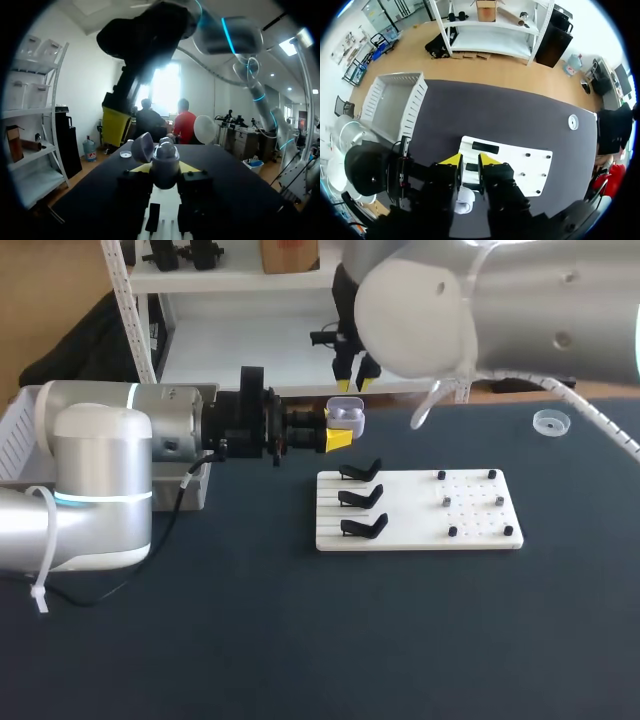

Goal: Pick up each earbud case from the left stands, insert the matching earbuds, close the lid, and place the case in the box.

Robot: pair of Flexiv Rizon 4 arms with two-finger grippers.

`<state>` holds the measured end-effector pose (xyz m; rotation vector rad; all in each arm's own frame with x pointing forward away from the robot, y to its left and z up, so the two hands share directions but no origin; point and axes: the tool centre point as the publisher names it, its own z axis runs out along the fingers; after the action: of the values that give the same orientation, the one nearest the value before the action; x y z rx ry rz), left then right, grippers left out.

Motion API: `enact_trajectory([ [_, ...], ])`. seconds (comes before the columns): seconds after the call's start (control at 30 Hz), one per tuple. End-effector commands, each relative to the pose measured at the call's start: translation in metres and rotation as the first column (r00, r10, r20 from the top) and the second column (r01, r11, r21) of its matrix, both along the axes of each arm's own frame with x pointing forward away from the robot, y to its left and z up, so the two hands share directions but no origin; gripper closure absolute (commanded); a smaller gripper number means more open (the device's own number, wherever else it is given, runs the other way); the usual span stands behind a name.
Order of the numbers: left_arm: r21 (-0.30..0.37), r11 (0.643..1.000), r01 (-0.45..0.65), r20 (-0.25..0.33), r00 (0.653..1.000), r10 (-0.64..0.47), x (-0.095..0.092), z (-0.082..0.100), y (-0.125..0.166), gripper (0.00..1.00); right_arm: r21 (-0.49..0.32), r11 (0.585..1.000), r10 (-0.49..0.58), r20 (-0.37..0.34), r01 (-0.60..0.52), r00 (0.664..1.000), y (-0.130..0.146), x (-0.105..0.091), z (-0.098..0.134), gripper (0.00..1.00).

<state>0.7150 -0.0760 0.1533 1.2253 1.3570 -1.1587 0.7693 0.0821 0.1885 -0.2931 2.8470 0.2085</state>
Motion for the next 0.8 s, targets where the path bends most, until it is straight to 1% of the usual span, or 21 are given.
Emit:
enact_trajectory([
  [0.03,-0.003,1.000,-0.002,0.002,1.000,0.002,0.000,-0.001,0.000,1.00,-0.009,1.000,-0.005,-0.014,0.005,1.000,0.001,-0.002,-0.006,0.84],
  [0.23,-0.003,1.000,-0.002,0.002,1.000,0.002,0.000,-0.001,0.000,1.00,-0.010,1.000,-0.021,-0.034,0.020,0.999,-0.006,-0.015,-0.010,0.86],
  [0.4,-0.003,1.000,-0.002,0.002,1.000,0.002,0.000,-0.001,0.000,1.00,0.005,1.000,-0.028,-0.035,0.028,0.999,-0.009,-0.026,-0.006,0.87],
  [0.47,-0.003,1.000,-0.002,0.002,1.000,0.002,0.000,-0.001,0.000,1.00,0.009,1.000,-0.026,-0.037,0.026,0.999,-0.010,-0.030,-0.005,0.86],
  [0.73,-0.003,1.000,-0.002,0.002,1.000,0.002,0.000,-0.001,0.000,1.00,0.024,0.999,-0.029,-0.046,0.030,0.999,-0.008,-0.039,-0.008,0.87],
  [0.8,-0.003,1.000,-0.002,0.002,1.000,0.002,0.000,-0.001,0.000,1.00,0.035,0.999,-0.039,-0.038,0.040,0.999,-0.008,-0.040,-0.006,0.87],
])
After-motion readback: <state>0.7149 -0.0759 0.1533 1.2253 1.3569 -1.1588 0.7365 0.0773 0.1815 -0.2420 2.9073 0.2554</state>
